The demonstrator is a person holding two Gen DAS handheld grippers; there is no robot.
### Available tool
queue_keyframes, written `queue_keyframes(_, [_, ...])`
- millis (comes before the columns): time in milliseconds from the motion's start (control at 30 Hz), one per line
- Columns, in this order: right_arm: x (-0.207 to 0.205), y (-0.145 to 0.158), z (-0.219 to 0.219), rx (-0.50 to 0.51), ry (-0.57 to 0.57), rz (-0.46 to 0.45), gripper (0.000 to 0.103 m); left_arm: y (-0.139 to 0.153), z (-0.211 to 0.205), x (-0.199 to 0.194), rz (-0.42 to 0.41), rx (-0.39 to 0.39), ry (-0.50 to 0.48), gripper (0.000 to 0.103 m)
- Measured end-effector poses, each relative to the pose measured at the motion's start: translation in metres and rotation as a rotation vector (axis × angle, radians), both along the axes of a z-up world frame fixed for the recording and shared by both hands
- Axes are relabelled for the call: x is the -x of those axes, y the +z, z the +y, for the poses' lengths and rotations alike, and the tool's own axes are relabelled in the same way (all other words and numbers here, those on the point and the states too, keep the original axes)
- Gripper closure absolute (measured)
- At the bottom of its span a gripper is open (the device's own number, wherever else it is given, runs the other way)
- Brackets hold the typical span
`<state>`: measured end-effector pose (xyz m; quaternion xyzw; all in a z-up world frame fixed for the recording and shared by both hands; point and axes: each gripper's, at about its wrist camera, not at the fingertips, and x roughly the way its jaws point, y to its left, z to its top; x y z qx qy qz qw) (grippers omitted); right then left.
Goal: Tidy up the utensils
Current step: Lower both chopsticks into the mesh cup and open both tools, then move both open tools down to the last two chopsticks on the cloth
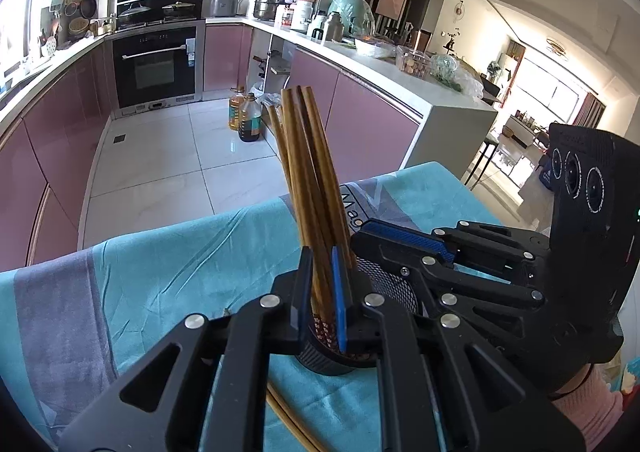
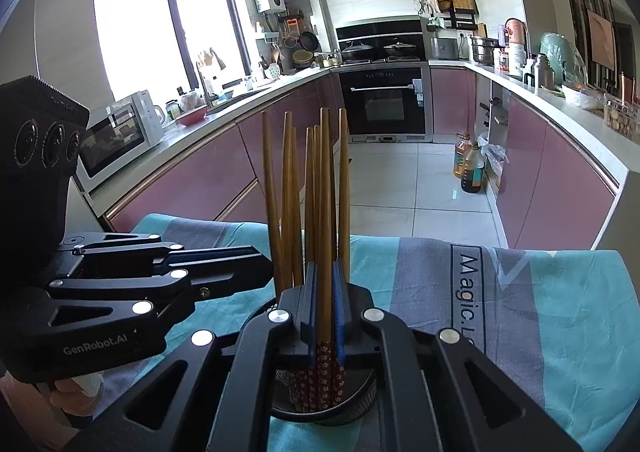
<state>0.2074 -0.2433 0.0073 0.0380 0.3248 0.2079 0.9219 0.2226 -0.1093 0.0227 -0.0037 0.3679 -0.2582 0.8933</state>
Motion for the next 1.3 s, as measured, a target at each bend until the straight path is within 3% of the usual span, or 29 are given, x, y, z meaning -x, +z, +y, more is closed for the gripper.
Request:
queue_keyframes(200, [0.007, -0.002, -0.002, -0.011, 0.005, 0.001, 0.096, -0.005, 0.003, 0.007, -0.009, 0.0, 0.009, 0.091])
queue_keyframes(300, [0.014, -0.001, -0.003, -0.022, 0.009, -0.008, 0.082, -0.006, 0.007, 0.017, -0.038, -0.001, 0.011, 0.079])
queue_keyframes(433, [0.029, 0.003, -0.005, -0.047, 0.025, -0.029, 0.077, -0.006, 0.016, 0.042, -0.116, -0.021, 0.037, 0.064])
queue_keyframes(533, [0.044, 0.007, -0.006, -0.062, 0.041, -0.052, 0.068, -0.003, 0.029, 0.059, -0.164, -0.021, 0.063, 0.053])
queue_keyframes(667, [0.069, 0.009, -0.003, -0.076, 0.087, -0.079, 0.057, -0.002, 0.056, 0.079, -0.196, 0.002, 0.132, 0.027])
queue_keyframes(800, [0.091, 0.002, 0.006, -0.052, 0.117, -0.093, 0.044, -0.01, 0.082, 0.092, -0.186, 0.004, 0.214, 0.01])
queue_keyframes(933, [0.099, -0.023, 0.016, -0.037, 0.145, -0.03, 0.043, -0.028, 0.102, 0.1, -0.135, 0.004, 0.272, 0.005])
queue_keyframes(1133, [0.096, -0.068, 0.038, 0.023, 0.155, 0.091, 0.043, -0.057, 0.119, 0.11, -0.09, -0.055, 0.332, 0.006])
queue_keyframes(1300, [0.092, -0.082, 0.05, 0.051, 0.149, 0.148, 0.051, -0.07, 0.118, 0.118, -0.082, -0.082, 0.342, 0.006])
